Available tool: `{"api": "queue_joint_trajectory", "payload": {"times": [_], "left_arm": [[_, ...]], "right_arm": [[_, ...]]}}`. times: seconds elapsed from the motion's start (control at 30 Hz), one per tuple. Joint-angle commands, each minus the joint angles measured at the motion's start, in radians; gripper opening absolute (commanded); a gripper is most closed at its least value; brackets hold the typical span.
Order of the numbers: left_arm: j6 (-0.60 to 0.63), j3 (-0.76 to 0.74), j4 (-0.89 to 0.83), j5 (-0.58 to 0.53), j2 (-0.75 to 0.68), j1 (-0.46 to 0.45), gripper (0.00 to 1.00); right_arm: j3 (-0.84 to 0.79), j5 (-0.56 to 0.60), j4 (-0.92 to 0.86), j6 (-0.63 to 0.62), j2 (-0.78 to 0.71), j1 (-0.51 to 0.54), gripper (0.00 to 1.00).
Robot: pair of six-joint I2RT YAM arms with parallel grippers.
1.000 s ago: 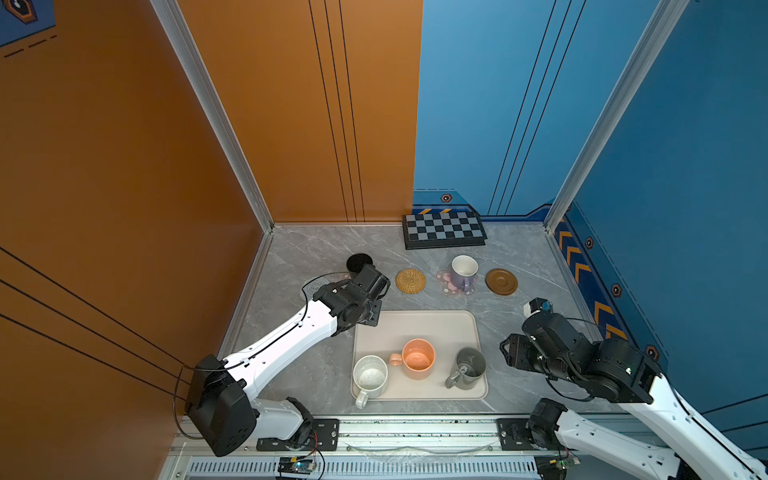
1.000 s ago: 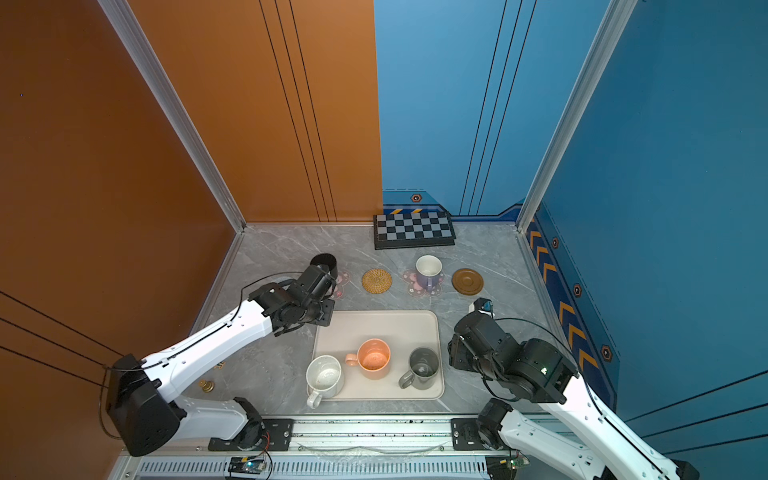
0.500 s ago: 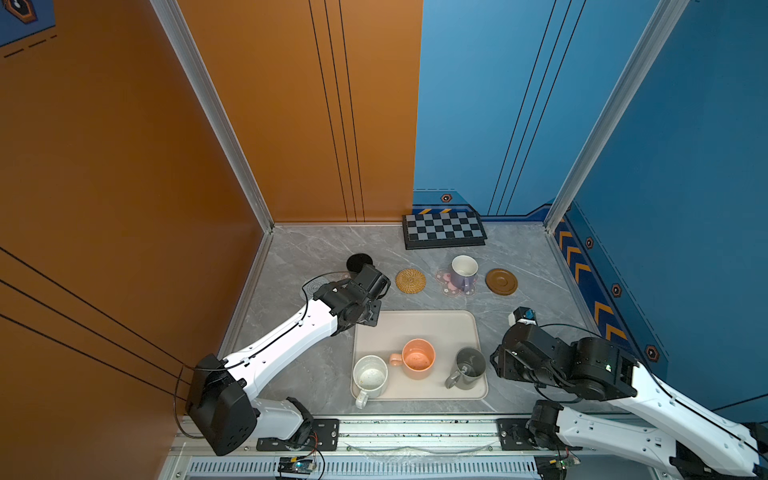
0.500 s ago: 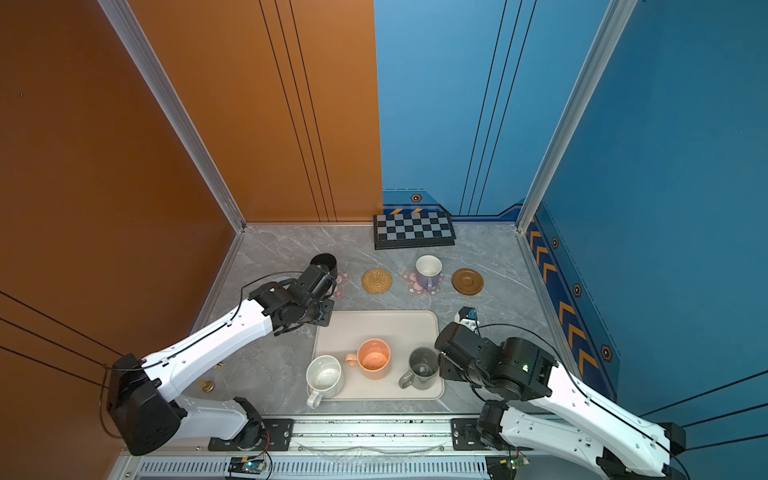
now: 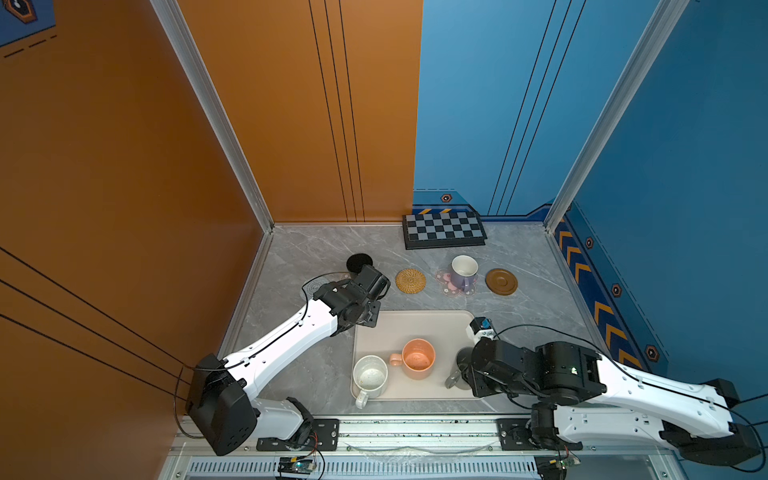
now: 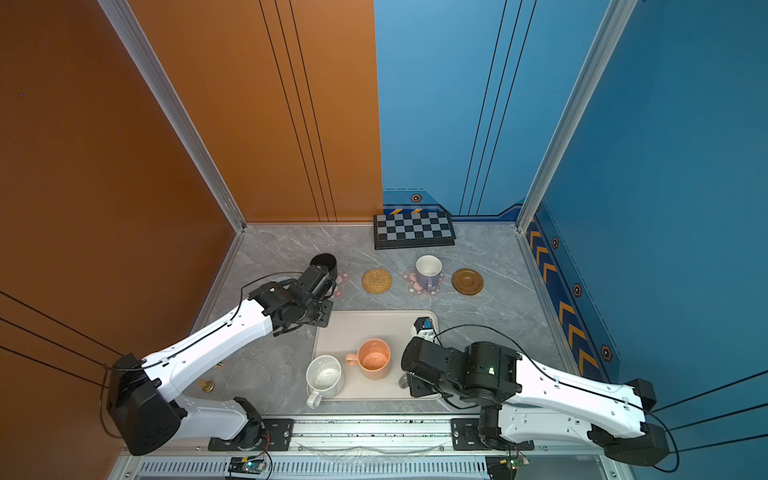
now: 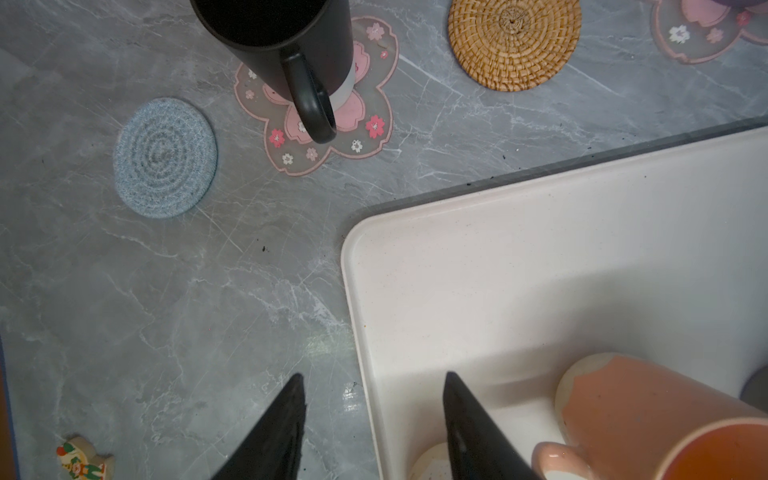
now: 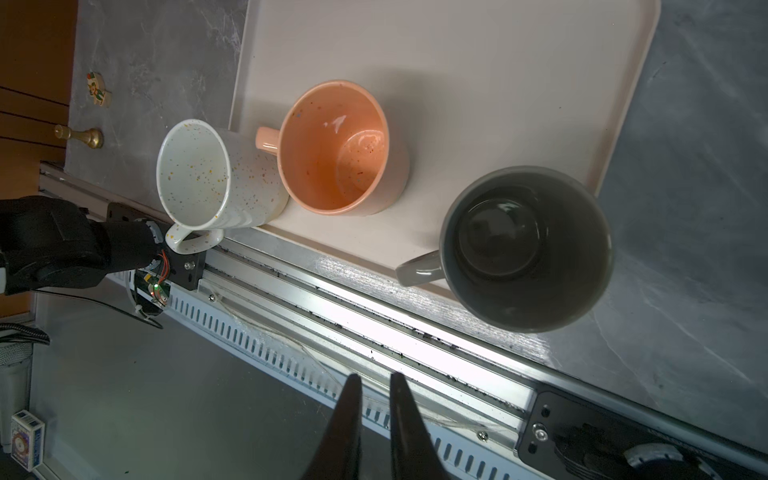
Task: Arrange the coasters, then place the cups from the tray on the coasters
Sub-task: 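Move the right gripper over the grey mug on the tray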
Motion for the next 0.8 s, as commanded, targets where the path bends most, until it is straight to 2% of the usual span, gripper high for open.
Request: {"api": "queue_joint_trajectory", "payload": {"times": [0.0, 0.1, 0.37, 0.77], "left_arm": [[0.007, 0.031, -0.027, -0.016, -0.011, -0.001, 0.55], [0.004, 0.02, -0.033, -0.024, -0.032, 0.003, 0.54], [0.001, 0.002, -0.043, -0.025, -0.057, 0.018, 0.53], [-0.002, -0.014, -0.042, -0.025, -0.056, 0.026, 0.52]], "right_arm": [[0.013, -0.011, 0.083, -0.049, 0.053, 0.008, 0.12], [0.02, 0.027, 0.093, -0.079, 0.1, 0.004, 0.1], [0.03, 0.025, 0.093, -0.11, 0.252, -0.002, 0.07], [0.002, 0.12, 0.093, -0.091, 0.338, -0.011, 0.04]]}}
